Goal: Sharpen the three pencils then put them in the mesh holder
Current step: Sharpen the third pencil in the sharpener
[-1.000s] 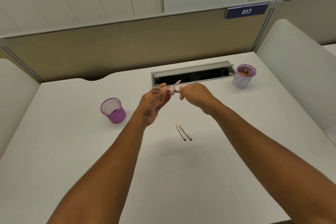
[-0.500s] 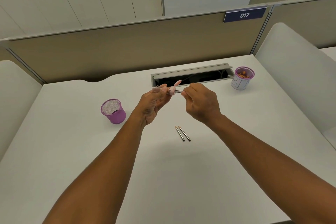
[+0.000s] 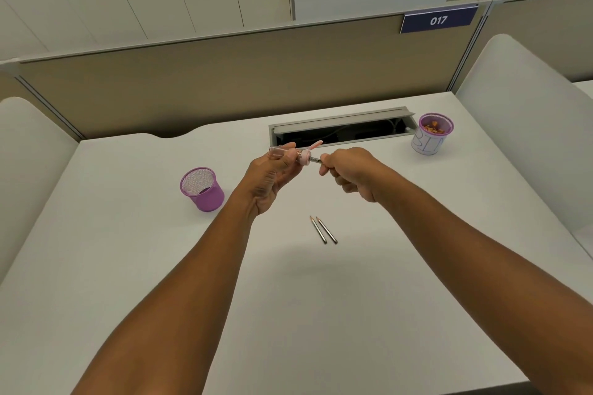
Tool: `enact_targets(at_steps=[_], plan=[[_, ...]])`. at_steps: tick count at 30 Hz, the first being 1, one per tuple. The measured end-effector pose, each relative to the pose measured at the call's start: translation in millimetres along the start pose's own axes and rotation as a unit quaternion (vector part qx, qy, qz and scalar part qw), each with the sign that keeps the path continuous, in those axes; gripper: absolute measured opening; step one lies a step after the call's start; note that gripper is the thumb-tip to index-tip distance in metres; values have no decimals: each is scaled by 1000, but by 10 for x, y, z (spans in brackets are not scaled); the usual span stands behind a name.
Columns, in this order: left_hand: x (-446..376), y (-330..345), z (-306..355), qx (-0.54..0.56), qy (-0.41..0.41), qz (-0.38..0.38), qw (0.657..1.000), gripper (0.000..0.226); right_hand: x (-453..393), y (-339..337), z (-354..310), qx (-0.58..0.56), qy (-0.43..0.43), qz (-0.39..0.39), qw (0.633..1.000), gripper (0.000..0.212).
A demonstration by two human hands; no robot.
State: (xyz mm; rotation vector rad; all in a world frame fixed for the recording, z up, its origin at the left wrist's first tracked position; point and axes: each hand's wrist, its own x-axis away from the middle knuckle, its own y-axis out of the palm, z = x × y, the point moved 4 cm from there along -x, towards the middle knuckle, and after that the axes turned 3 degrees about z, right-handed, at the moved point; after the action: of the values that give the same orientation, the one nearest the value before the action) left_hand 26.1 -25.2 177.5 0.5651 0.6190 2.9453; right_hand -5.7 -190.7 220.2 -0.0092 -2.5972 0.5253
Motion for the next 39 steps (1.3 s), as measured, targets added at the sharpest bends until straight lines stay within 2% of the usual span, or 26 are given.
enact_targets(at_steps=[2, 4, 7, 8, 10, 12, 16, 18, 21, 22, 24, 25, 27, 31, 35, 37, 39], plan=[[0, -28, 8, 2, 0, 6, 1000, 23, -7, 37, 16, 54, -90, 44, 994, 19], [-7, -49, 13, 2, 0, 6, 1000, 24, 3, 55, 62, 99, -219, 87, 967, 15], [-6, -60, 4, -1, -4, 8, 1000, 21, 65, 64, 137, 233, -399, 191, 866, 13], [-6, -55, -10, 2, -7, 9, 1000, 20, 72, 62, 160, 267, -430, 226, 832, 14], [-3, -33, -45, 7, -10, 11, 1000, 17, 80, 47, 185, 315, -451, 280, 787, 16], [-1, -8, -82, 9, -13, 13, 1000, 15, 73, 48, 198, 339, -448, 314, 766, 17], [13, 25, -145, 26, -25, 11, 999, 14, 85, 92, 135, 323, -417, 321, 787, 18], [11, 17, -150, 30, -26, 9, 999, 13, 98, 107, 75, 341, -357, 291, 819, 23], [6, -5, -127, 32, -22, 4, 999, 15, 97, 132, -23, 365, -226, 202, 880, 26], [6, -11, -126, 31, -25, 2, 999, 16, 69, 127, -34, 317, -172, 159, 919, 27], [10, -21, -144, 36, -31, 0, 999, 17, 28, 96, -39, 137, -41, 73, 987, 25], [17, -27, -149, 38, -33, 0, 999, 19, 32, 90, -38, 67, 18, 40, 997, 24], [22, -44, -158, 38, -35, 2, 999, 20, 38, 98, -26, 34, 59, -3, 998, 29], [14, -77, -136, 26, -29, 3, 999, 22, 46, 129, -28, 78, -7, -6, 997, 32], [8, -127, -110, 13, -27, 13, 999, 22, 69, 171, 30, 127, -175, 30, 976, 18], [10, -135, -103, 8, -26, 15, 1000, 19, 64, 178, 87, 186, -283, 97, 936, 13], [12, -130, -107, 4, -26, 15, 1000, 17, 58, 186, 155, 262, -362, 174, 878, 15]])
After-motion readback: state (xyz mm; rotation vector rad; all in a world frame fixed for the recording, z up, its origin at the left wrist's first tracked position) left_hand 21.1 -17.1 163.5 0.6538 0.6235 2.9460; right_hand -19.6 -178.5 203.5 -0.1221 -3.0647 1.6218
